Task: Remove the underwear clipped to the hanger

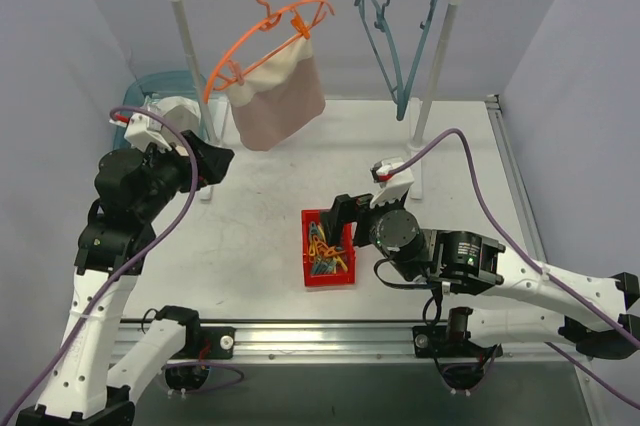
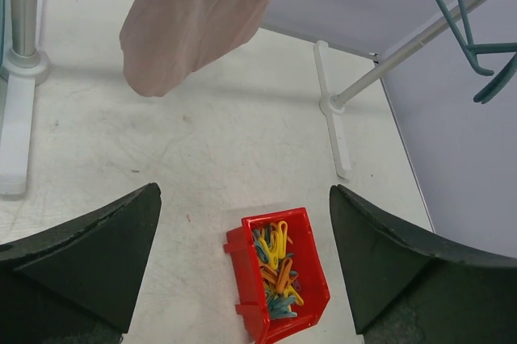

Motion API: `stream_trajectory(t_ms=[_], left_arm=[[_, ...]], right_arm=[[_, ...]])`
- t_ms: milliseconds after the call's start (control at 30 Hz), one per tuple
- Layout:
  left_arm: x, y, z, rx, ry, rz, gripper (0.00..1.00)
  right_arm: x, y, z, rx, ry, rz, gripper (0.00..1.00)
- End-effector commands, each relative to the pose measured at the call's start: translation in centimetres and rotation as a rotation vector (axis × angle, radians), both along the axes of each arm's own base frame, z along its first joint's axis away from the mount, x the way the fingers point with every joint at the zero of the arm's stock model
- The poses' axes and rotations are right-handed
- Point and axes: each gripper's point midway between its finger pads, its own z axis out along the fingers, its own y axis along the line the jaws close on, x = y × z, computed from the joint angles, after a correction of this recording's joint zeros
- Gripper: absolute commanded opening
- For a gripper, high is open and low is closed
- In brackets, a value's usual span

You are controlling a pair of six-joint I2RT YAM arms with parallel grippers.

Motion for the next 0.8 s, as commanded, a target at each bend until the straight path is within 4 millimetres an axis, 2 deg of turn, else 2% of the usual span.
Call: stream_trajectory(t_ms=[0, 133, 167, 200, 300, 333, 367, 433, 467, 600, 700, 767], left_arm=[[-0.7, 0.0, 2.6, 0.007, -0.112, -0.006, 0.94], [0.6, 1.2, 2.8, 0.199, -0.196, 0.001, 0.94], [1.6, 2.0, 2.4, 0.242, -0.175, 0.041, 0.94], [2.0, 2.5, 3.3, 0.273, -0.185, 0.061, 0.94], [4.6, 3.9, 2.6, 0.342, -0.126, 0.128, 0.94], [5.1, 4.1, 3.8, 0.362, -0.153, 0.129, 0.94], [6.4, 4.0, 3.2, 0.380, -0.128, 0.121, 0.94], [7.4, 4.0, 4.4, 0.399, -0.151, 0.126, 0.94], [8.3, 4.0, 4.2, 0.412, -0.147, 0.127, 0.94], [9.9, 4.4, 6.2, 0.447, -0.223, 0.140, 0.94], [11.4, 4.2, 6.7, 0.489, -0.236, 0.109, 0.94], [12.5, 4.2, 6.3, 0.513, -0.219, 0.102, 0.94]], right_arm=[[-0.1, -0.6, 0.4, 0.032, -0.009, -0.020, 1.00], [-0.4, -0.9, 0.0, 0.033, -0.009, -0.004, 1.00], [-0.5, -1.0, -0.2, 0.033, -0.007, -0.001, 1.00], [-0.6, -1.1, -0.3, 0.033, -0.005, 0.005, 1.00], [-1.0, -1.3, -0.9, 0.038, 0.005, 0.022, 1.00], [-1.3, -1.5, -1.1, 0.046, 0.011, 0.035, 1.00], [-1.4, -1.7, -1.3, 0.046, 0.013, 0.042, 1.00], [-1.8, -2.1, -1.2, 0.064, 0.016, 0.056, 1.00], [-1.9, -2.2, -1.7, 0.059, 0.020, 0.060, 1.00], [-2.5, -2.8, -1.9, 0.073, 0.024, 0.083, 1.00], [-2.7, -3.1, -2.1, 0.081, 0.025, 0.092, 1.00], [-2.9, -3.2, -2.1, 0.087, 0.027, 0.099, 1.00]])
